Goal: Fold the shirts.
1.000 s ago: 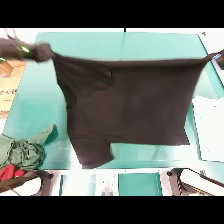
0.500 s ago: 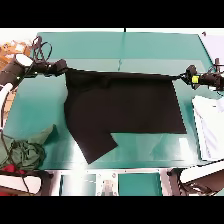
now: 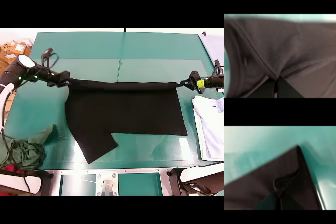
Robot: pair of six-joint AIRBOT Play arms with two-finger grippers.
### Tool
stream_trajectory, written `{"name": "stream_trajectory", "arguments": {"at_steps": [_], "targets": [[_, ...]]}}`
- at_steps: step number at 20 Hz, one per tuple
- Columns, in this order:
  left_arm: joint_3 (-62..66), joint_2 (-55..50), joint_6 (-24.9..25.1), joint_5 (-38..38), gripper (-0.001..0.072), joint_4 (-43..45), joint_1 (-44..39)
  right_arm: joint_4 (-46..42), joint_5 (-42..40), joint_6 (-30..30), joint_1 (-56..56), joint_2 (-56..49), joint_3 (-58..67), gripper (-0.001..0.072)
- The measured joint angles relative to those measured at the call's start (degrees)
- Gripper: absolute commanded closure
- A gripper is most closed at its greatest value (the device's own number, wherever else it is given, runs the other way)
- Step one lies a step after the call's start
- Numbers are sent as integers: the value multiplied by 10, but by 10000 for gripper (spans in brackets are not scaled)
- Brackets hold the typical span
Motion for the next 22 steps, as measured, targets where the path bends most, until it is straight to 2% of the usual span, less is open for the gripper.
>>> {"name": "stream_trajectory", "arguments": {"at_steps": [3, 8, 9, 10, 11, 13, 14, 15, 16, 17, 22], "targets": [[-21, 0, -3, -25, 678, 16, -2, -26, 11, 3, -3, 11, -35, 692], [-51, -1, -11, -17, 669, 30, -3, -45, 16, 5, -5, 16, -63, 674], [-53, -2, -11, -14, 437, 30, -3, -50, 20, 10, -7, 17, -63, 604], [-55, -2, -11, -12, 187, 31, -3, -57, 25, 17, -10, 18, -63, 574], [-56, -1, -13, -13, 175, 32, -3, -66, 36, 28, -14, 20, -60, 574], [-51, 0, -14, -30, 176, 36, -2, -91, 72, 55, -27, 28, -55, 573], [-45, 1, -15, -49, 176, 39, -3, -104, 90, 67, -33, 33, -53, 520], [-37, 2, -19, -70, 218, 45, -3, -119, 110, 81, -40, 42, -53, 481], [-29, 4, -24, -94, 425, 51, -3, -132, 125, 92, -45, 52, -55, 478], [-23, 7, -26, -116, 671, 56, -3, -142, 137, 103, -51, 66, -60, 478], [-26, 48, -33, -209, 679, 81, -3, -167, 166, 132, -65, 170, -137, 479]]}}
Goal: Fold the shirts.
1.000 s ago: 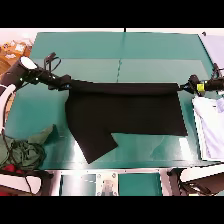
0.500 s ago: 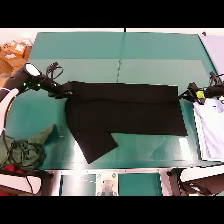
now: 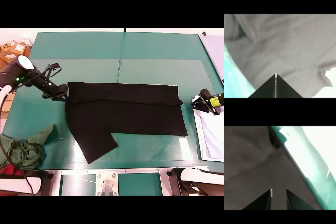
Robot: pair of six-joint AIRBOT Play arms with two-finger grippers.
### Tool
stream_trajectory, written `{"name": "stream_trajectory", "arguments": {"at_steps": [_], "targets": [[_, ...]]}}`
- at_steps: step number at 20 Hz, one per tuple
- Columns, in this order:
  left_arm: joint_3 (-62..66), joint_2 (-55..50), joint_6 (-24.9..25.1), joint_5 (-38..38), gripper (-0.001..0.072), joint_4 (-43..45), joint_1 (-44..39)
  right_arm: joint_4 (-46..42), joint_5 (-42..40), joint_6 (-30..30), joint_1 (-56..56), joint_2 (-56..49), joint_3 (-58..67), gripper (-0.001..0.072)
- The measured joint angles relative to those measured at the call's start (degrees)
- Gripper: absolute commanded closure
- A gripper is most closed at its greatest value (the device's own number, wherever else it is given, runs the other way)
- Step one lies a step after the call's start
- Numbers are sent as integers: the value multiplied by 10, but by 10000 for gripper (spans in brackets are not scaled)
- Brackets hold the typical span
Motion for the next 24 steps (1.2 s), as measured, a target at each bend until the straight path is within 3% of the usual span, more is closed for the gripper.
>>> {"name": "stream_trajectory", "arguments": {"at_steps": [3, 4, 5, 6, 7, 9, 12, 17, 18, 20, 24], "targets": [[-85, 79, -8, -6, 678, 6, -2, -9, 5, 14, -10, 85, -85, 472], [-128, 112, -13, 0, 676, 7, -3, -10, 6, 17, -13, 111, -115, 384], [-174, 148, -18, 12, 582, 4, -3, -12, 7, 18, -16, 139, -146, 255], [-226, 186, -25, 25, 231, 0, -2, -13, 9, 19, -18, 163, -177, 212], [-272, 219, -30, 36, 178, -8, -3, -12, 10, 20, -19, 182, -205, 212], [-362, 272, -36, 66, 175, -33, -3, -12, 7, 22, -21, 207, -253, 212], [-471, 313, -36, 121, 175, -80, -21, -5, -19, 23, -23, 224, -309, 211], [-573, 333, -55, 268, 177, -155, -135, 36, -80, 24, -23, 232, -366, 211], [-580, 334, -63, 300, 248, -166, -151, 41, -92, 24, -23, 233, -372, 211], [-592, 335, -73, 367, 682, -179, -172, 47, -107, 24, -23, 233, -379, 206], [-593, 336, -50, 435, 678, -214, -189, 51, -122, 24, -23, 233, -384, 201]]}}
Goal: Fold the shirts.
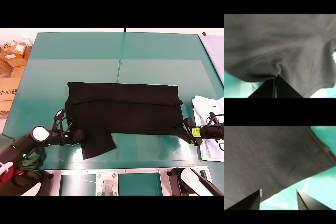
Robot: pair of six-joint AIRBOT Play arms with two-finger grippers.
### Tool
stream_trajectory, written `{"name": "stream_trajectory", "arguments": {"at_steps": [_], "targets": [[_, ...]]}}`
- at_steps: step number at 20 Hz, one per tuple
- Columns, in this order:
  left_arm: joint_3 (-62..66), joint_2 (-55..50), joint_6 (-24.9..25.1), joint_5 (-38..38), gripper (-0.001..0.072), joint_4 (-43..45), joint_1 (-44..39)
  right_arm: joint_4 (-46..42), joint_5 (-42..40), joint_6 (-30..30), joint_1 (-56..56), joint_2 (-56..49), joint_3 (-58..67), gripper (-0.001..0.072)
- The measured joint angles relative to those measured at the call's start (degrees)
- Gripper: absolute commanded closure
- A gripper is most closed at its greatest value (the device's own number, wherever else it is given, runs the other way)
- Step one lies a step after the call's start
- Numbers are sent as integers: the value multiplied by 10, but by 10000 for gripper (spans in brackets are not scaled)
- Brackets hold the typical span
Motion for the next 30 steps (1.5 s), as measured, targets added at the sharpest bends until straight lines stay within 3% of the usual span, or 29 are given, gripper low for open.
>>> {"name": "stream_trajectory", "arguments": {"at_steps": [10, 11, 12, 13, 14, 17, 21, 26, 30], "targets": [[36, 1, 34, -12, 677, -21, -6, 32, -47, 2, -1, -73, -3, 207], [36, 1, 35, -14, 678, -21, -6, 45, -58, 2, -1, -85, -2, 244], [37, 1, 36, -15, 678, -21, -6, 53, -66, 0, -1, -97, -3, 355], [38, 1, 38, -16, 678, -21, -6, 58, -78, -2, -1, -106, -3, 604], [39, 1, 40, -18, 678, -21, -6, 58, -92, -7, -1, -114, -3, 690], [59, 1, 47, -33, 679, -4, -6, 64, -104, -33, 0, -125, 8, 690], [129, 4, 20, -123, 679, 83, -6, 40, -69, -57, 0, -123, 38, 690], [243, 32, -9, -248, 679, 165, -7, -39, 15, -33, 0, -57, 65, 690], [328, 41, -12, -281, 679, 198, -6, -49, 63, -13, 0, -15, 105, 690]]}}
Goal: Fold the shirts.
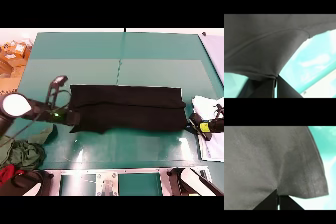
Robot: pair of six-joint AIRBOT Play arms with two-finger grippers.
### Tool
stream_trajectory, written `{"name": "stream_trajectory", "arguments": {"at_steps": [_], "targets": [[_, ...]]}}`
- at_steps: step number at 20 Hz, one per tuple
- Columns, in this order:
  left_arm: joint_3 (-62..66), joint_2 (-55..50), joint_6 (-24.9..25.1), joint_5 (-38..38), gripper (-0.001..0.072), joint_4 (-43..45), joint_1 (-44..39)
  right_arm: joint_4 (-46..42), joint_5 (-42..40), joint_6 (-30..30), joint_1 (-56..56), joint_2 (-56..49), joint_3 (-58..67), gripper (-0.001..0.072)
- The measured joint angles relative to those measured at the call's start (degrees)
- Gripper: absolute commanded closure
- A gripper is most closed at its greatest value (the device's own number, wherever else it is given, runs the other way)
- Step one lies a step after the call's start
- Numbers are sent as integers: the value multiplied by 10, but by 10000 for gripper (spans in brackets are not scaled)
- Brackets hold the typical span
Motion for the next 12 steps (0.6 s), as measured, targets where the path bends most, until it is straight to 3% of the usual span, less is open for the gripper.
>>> {"name": "stream_trajectory", "arguments": {"at_steps": [4, 7, 12], "targets": [[38, 1, 9, 32, 679, 21, 25, 57, 9, 0, 0, 5, 53, 690], [54, -19, 42, 74, 678, 16, 50, 111, -15, -10, 13, -22, 95, 690], [104, -155, 112, 135, 678, -32, 64, 161, -79, -21, 63, -120, 159, 690]]}}
